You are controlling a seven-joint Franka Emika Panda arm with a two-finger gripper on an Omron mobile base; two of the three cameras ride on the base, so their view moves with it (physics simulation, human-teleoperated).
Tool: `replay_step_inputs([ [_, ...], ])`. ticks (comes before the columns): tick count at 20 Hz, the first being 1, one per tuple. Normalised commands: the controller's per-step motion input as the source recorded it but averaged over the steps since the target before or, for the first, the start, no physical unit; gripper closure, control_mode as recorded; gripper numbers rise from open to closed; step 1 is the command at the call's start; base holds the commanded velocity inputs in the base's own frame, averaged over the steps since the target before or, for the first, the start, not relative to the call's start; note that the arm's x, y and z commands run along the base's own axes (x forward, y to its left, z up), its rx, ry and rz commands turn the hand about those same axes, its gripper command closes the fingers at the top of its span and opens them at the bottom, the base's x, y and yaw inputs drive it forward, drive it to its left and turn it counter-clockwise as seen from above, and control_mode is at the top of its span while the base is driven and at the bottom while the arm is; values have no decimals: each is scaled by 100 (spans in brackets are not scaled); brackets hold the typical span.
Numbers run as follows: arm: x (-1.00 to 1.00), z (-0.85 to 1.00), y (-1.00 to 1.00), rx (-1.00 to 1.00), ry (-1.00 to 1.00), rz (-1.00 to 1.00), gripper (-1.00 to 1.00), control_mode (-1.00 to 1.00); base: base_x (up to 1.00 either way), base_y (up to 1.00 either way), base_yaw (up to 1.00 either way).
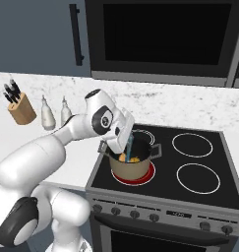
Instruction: Put the squash and potato in the pot. Retrieve the spatula and lightly stir the vegetables in the pot.
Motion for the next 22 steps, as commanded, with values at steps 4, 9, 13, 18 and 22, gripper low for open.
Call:
replay_step_inputs([
  [4,2,6,5,-1,-20,-7,100,-100,0,0,0],
  [9,0,15,17,-1,-29,-6,100,-100,0,0,0],
  [13,-2,0,2,-1,-10,-12,100,-100,0,0,0],
  [18,0,-7,0,2,19,-11,100,-100,0,0,0],
  [22,19,4,6,20,44,-4,100,-100,0,0,0],
])
